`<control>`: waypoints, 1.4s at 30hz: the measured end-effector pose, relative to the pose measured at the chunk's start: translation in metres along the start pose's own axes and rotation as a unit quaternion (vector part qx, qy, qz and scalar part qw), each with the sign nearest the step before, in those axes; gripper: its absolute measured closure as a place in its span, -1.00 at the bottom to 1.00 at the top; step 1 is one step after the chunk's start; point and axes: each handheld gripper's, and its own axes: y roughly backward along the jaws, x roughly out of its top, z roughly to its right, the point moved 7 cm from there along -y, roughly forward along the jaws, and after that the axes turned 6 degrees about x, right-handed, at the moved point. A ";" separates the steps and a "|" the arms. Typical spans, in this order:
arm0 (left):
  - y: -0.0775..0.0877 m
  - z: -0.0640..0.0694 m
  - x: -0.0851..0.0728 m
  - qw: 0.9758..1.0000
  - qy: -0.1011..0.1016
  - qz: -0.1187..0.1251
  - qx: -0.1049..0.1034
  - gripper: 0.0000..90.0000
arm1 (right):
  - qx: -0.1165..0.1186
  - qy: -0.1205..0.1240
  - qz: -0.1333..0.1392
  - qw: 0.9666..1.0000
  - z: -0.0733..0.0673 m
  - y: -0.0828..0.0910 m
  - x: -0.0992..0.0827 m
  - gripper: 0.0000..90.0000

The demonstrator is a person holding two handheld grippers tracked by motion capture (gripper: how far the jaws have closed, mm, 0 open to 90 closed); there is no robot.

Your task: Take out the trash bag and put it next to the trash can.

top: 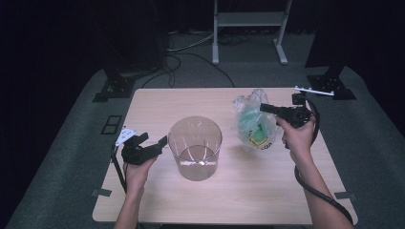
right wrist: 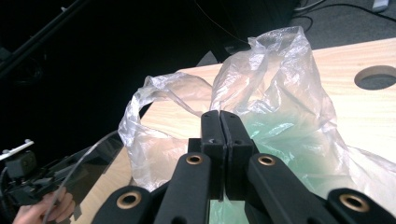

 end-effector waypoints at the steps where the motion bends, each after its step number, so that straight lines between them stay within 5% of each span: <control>1: 0.000 0.000 0.000 1.000 0.000 -0.001 0.000 -0.83 | -0.001 -0.001 -0.001 1.000 0.001 -0.002 -0.001 1.00; 18: 0.000 -0.002 -0.001 1.000 0.003 -0.001 0.001 -0.83 | -0.016 -0.003 -0.023 1.000 0.016 -0.039 -0.027 1.00; 31: -0.001 -0.003 -0.002 1.000 0.005 -0.003 0.002 -0.83 | -0.003 0.006 -0.055 0.998 0.023 -0.062 -0.056 0.98; 36: -0.002 -0.003 -0.004 1.000 0.008 -0.007 0.001 -0.83 | 0.022 0.012 -0.069 0.997 0.022 -0.060 -0.063 0.57; 42: -0.002 -0.003 -0.005 1.000 0.005 -0.005 0.004 -0.83 | 0.012 0.028 -0.052 0.998 0.025 -0.040 -0.056 0.13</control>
